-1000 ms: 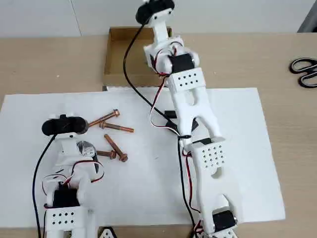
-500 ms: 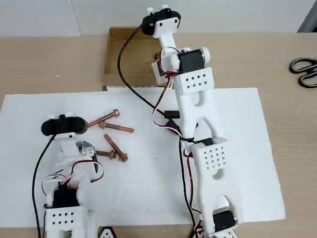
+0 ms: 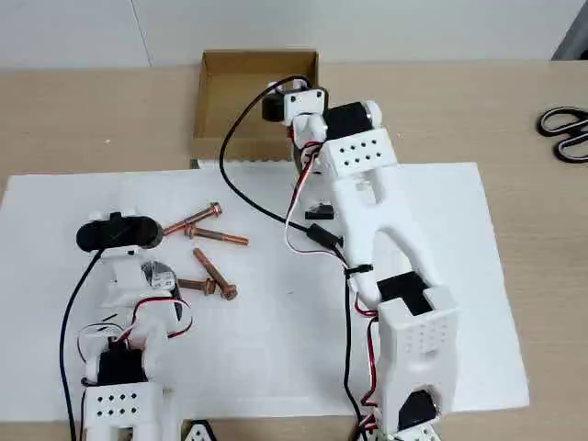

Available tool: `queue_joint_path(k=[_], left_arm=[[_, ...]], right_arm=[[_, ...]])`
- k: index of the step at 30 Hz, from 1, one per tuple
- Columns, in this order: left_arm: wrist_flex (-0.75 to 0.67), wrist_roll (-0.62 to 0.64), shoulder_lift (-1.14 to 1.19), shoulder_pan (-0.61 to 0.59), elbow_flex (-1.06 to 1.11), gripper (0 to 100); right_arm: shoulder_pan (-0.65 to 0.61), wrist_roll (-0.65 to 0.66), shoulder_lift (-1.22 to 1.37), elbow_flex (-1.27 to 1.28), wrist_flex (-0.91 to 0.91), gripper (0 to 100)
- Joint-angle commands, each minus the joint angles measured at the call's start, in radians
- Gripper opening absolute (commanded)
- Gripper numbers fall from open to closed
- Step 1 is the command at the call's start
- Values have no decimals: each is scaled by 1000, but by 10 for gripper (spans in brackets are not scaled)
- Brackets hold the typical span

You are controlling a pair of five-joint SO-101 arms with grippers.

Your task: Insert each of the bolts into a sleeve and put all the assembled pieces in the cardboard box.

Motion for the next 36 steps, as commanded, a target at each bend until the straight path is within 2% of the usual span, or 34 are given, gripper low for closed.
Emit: queue_joint_path(k=[1, 9, 23, 26, 30, 36], left_arm=[[-12, -6, -11, -6, -5, 6], [-12, -6, -11, -6, -5, 6], [-12, -6, -11, -6, -5, 6], [-12, -6, -11, -6, -5, 6], [-12, -6, -11, -6, -5, 6], [-12, -6, -11, -6, -5, 6]], right_arm=[[8, 183, -70, 0, 7, 104], [35, 365, -1, 0, 5, 105], [116, 374, 61, 0, -30, 105], [125, 410, 62, 0, -39, 108], [130, 442, 77, 0, -51, 179], [130, 454, 140, -2, -74, 173]])
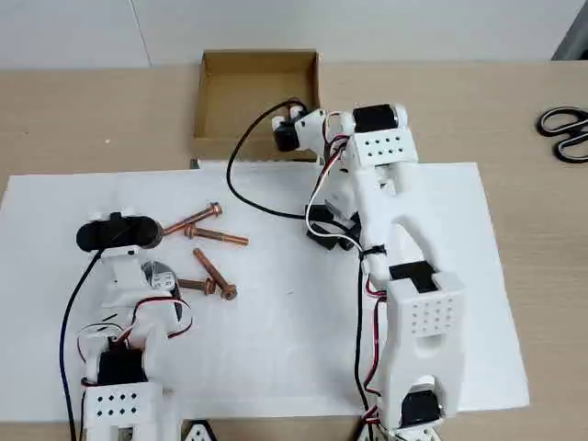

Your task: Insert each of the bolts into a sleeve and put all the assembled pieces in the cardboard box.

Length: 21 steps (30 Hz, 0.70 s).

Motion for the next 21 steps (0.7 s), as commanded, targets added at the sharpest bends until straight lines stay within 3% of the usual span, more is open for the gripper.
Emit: queue_joint_path(k=[1, 21], left_arm=[[-12, -6, -11, -6, -5, 6], [-12, -6, -11, -6, -5, 6]], right_arm=[[12, 11, 5, -6, -41, 173], [54, 40, 131, -6, -136, 144]])
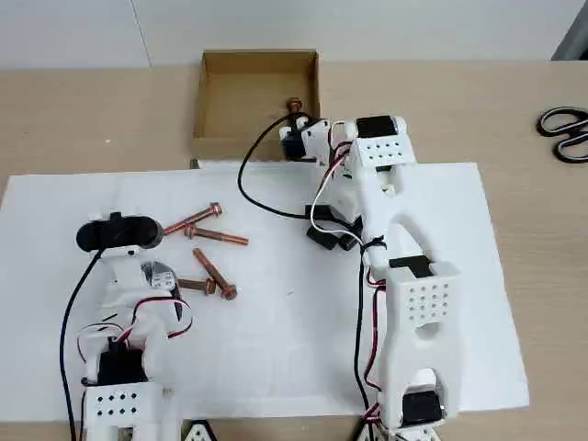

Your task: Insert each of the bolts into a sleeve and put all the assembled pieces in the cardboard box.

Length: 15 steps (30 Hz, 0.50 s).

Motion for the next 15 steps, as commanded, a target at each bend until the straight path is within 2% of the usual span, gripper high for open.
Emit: queue_joint_path(k=[1, 6, 15], left_arm=[[-12, -6, -11, -6, -5, 6], [-12, -6, -11, -6, -5, 6], [-12, -6, -11, -6, -5, 6]], right_arm=[[16, 12, 8, -6, -31, 126], [15, 12, 38, -6, -31, 54], [13, 8, 36, -11, -18, 8]])
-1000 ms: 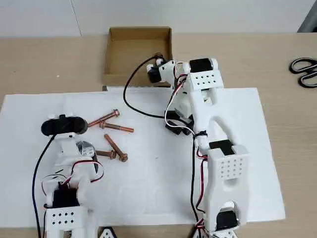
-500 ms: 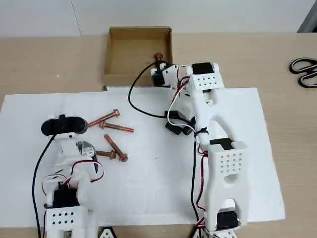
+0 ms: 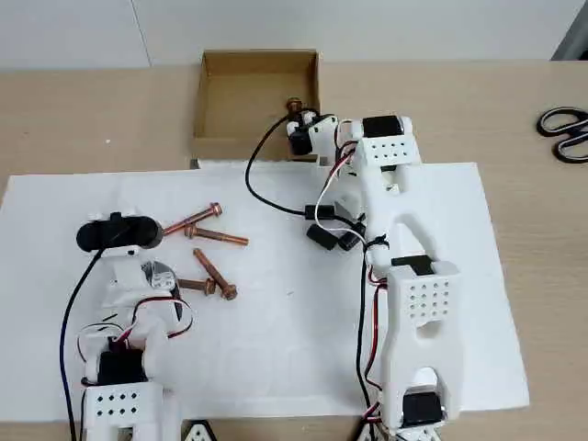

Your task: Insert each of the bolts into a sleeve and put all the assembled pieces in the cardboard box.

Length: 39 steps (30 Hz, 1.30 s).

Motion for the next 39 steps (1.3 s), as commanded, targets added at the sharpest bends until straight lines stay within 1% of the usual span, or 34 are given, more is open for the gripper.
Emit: queue_joint_path(k=[1, 5, 10, 12, 15, 18, 21, 23, 28, 32, 36, 39], left_arm=[[-12, -6, -11, -6, -5, 6], [-12, -6, -11, -6, -5, 6], [-12, -9, -11, -3, -7, 10], [-12, -37, -11, -2, -13, 41], [20, -46, -5, -5, -84, 77], [69, -49, -3, 2, -196, 82], [149, -57, 25, 29, -315, 83], [213, -57, 84, 54, -394, 83], [333, -57, 301, 75, -595, 80], [488, -68, 471, 78, -809, 80], [660, -203, 635, 74, -981, 79], [760, -310, 732, 77, -1059, 79]], right_arm=[[-2, 8, -8, 6, 18, 8], [-2, -2, -104, 6, 76, 9], [5, -95, -239, 8, 170, 7], [18, -135, -289, 26, 185, 6], [48, -184, -377, 43, 188, 3], [70, -209, -464, 107, 185, 3], [76, -209, -536, 212, 185, 3], [87, -209, -581, 292, 185, 3], [122, -209, -702, 471, 182, 4], [157, -209, -825, 605, 182, 5], [203, -209, -941, 741, 179, 6], [246, -207, -1020, 847, 157, 6]])
